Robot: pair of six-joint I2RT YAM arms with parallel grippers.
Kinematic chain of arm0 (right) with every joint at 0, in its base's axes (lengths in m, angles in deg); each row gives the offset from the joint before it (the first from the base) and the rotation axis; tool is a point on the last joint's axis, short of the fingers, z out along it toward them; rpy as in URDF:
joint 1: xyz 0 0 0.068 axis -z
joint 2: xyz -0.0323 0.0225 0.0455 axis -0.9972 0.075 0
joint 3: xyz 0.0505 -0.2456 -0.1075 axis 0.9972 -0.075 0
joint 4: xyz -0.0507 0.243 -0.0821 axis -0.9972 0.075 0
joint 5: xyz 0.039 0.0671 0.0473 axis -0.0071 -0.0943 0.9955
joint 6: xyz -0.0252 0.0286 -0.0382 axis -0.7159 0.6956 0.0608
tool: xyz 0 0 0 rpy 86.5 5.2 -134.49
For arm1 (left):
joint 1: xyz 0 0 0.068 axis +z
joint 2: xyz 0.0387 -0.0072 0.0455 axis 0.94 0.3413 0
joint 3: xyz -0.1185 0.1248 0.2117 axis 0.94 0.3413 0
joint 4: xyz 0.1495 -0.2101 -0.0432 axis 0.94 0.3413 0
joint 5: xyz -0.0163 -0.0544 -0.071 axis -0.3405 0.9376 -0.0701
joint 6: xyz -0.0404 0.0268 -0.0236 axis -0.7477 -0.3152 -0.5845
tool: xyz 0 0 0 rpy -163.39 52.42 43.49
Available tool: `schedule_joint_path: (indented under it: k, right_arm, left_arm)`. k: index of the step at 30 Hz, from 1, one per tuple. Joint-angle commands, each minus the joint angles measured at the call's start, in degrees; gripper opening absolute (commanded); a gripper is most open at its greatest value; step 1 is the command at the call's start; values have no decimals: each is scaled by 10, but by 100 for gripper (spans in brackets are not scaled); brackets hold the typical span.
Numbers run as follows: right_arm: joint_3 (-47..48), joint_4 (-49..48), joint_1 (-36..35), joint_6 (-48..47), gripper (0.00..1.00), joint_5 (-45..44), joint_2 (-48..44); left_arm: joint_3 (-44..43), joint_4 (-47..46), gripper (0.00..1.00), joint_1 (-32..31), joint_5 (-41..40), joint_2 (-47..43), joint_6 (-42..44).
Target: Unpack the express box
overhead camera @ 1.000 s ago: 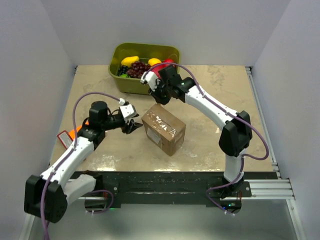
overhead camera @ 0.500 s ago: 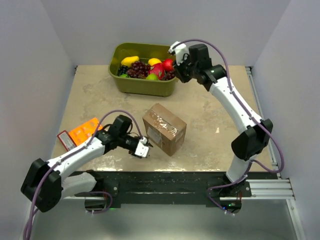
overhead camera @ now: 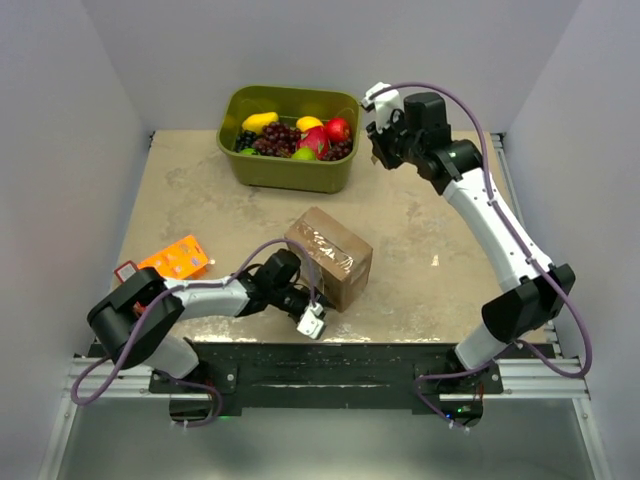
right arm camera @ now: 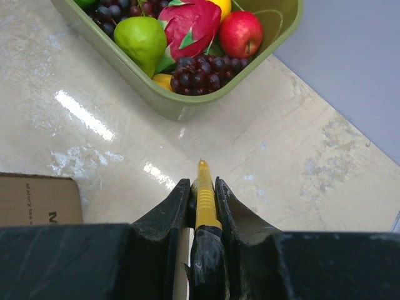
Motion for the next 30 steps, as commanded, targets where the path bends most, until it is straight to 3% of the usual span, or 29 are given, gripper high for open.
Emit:
schedule_joint_path:
  k: [1, 9, 14, 17, 23, 26, 28, 30]
  right_arm:
    - [-13, -8, 6, 4, 0, -19, -46]
    - [-29, -17, 24, 3, 0, -18, -62]
    - [-8, -15, 34, 9, 0, 7, -43]
    - [22, -2, 40, 11, 0, 52, -32]
    - [117, 41, 46, -3, 0, 168, 2]
    - [167, 80, 51, -7, 0, 217, 24]
    - [174, 80, 55, 10, 0, 251, 25]
    - [169, 65, 58, 27, 0, 270, 18]
  left_arm:
    - [-18, -114, 48, -1, -61, 11, -34]
    - [-34, -248, 51, -2, -145, 85, -134]
    - [-39, -264, 52, -2, -152, 97, -147]
    - [-49, -175, 52, 2, -113, 51, -144]
    - [-41, 183, 52, 80, -11, -103, -31]
    - [-37, 281, 52, 128, -8, -173, -3]
    - [-27, 298, 53, 146, -19, -221, -13]
    - [-24, 272, 54, 165, -40, -242, -95]
